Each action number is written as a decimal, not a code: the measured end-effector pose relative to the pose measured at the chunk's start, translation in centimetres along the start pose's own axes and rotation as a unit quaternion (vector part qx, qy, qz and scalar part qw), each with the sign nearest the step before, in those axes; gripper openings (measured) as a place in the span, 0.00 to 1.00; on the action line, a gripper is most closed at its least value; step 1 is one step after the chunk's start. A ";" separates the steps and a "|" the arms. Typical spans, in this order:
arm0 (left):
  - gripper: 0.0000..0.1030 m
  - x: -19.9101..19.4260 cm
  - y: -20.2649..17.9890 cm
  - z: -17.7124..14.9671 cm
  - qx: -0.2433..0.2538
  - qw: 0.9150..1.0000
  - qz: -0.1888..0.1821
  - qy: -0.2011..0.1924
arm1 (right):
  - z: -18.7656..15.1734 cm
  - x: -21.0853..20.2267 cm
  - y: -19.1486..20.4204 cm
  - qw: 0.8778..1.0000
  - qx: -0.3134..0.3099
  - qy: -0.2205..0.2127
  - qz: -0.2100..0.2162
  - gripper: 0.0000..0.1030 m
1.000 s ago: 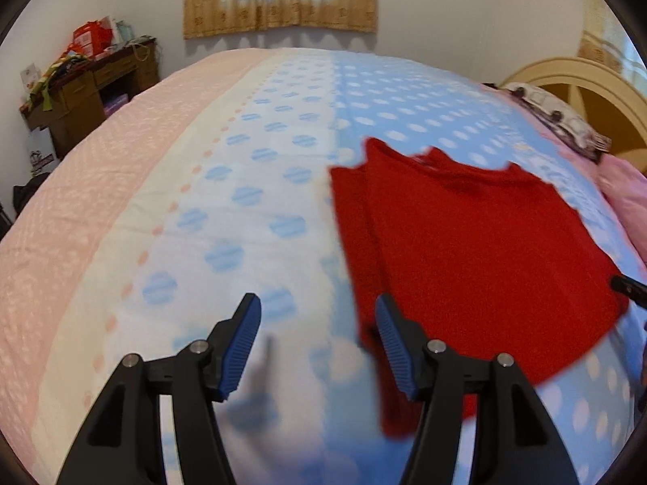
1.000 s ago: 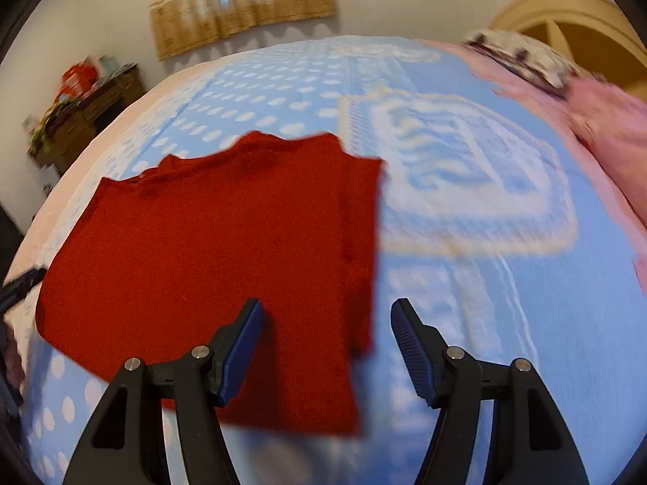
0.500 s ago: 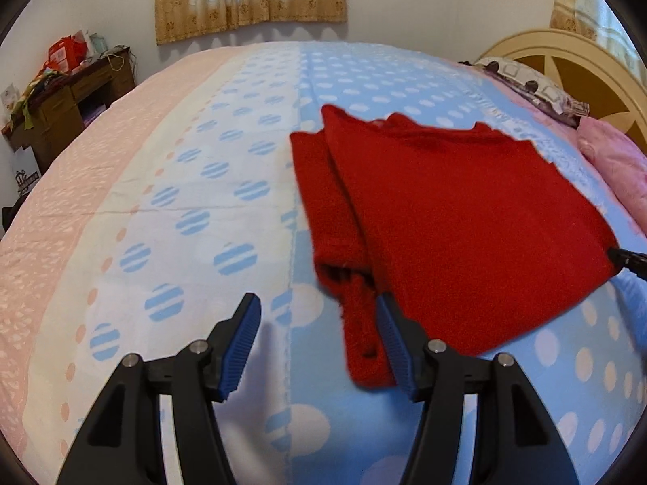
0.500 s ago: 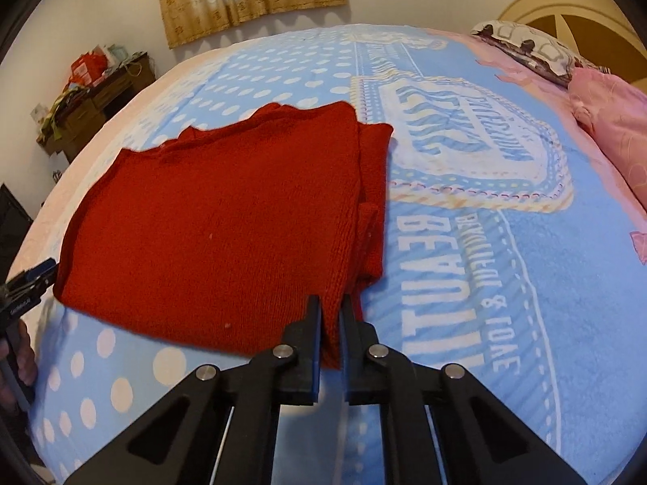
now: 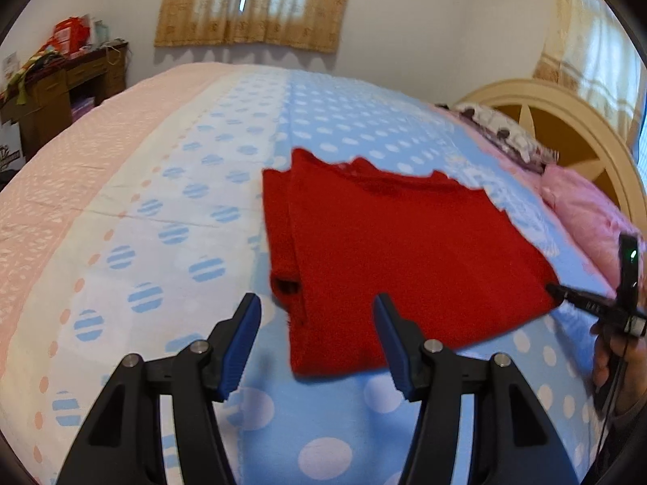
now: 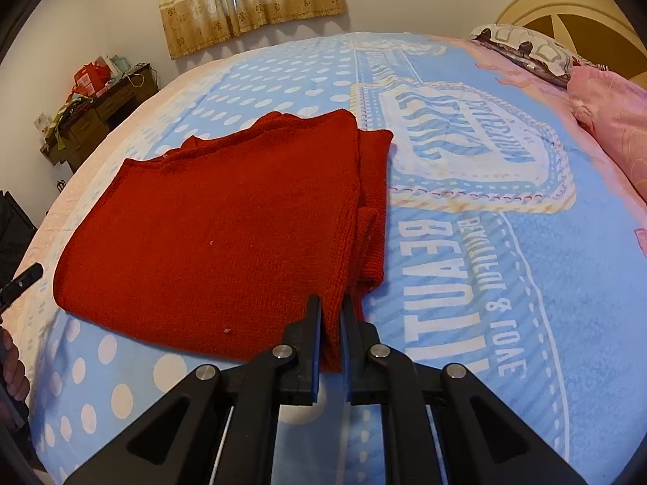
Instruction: Fold small clothes
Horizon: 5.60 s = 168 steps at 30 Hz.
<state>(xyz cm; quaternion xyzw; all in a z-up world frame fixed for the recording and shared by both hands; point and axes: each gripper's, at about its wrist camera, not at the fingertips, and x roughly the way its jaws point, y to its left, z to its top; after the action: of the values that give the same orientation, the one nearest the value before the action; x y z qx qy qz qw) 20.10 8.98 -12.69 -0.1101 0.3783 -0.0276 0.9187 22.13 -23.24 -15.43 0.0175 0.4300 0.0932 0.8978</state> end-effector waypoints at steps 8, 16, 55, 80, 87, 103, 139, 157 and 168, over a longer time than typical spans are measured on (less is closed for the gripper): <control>0.06 1.6 -0.1 -0.9 0.017 0.999 -0.021 0.033 | -0.3 -0.5 0.4 1.000 -0.024 0.003 -0.006 0.06; 0.05 1.1 0.3 -2.5 0.038 0.998 -0.019 0.054 | -1.3 -0.8 0.2 0.999 -0.036 0.012 -0.008 0.05; 0.73 -0.5 6.0 -1.1 -0.005 0.995 0.103 0.009 | -2.6 0.4 21.5 0.963 -0.267 -0.030 0.003 0.63; 0.90 0.7 8.3 0.8 0.015 0.991 0.133 0.022 | -5.8 4.5 31.9 0.918 -0.392 -0.049 -0.027 0.36; 0.91 1.5 7.8 1.9 0.032 0.991 0.127 0.024 | -5.9 4.6 31.8 0.920 -0.387 -0.055 -0.024 0.36; 0.93 6.3 5.2 7.8 0.036 0.999 -0.006 0.038 | -6.6 4.5 32.1 0.918 -0.391 -0.064 -0.032 0.36; 0.13 11.8 6.6 11.0 -0.094 0.983 -0.137 0.078 | -5.8 1.7 31.1 0.927 -0.361 -0.102 -0.011 0.07; 0.13 8.5 2.4 13.9 -0.121 0.970 -0.207 0.032 | -3.8 -1.0 25.2 0.959 -0.247 -0.137 0.023 0.06; 0.13 8.9 -1.8 14.9 -0.108 0.972 -0.204 0.032 | -3.5 -2.4 20.6 0.970 -0.193 -0.145 0.031 0.05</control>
<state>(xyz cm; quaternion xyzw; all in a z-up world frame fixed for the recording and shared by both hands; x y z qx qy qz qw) 36.94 8.71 -8.18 -0.2824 0.3779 -0.1769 0.8638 14.83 -3.58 -13.49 -0.1294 0.2680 0.1982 0.9339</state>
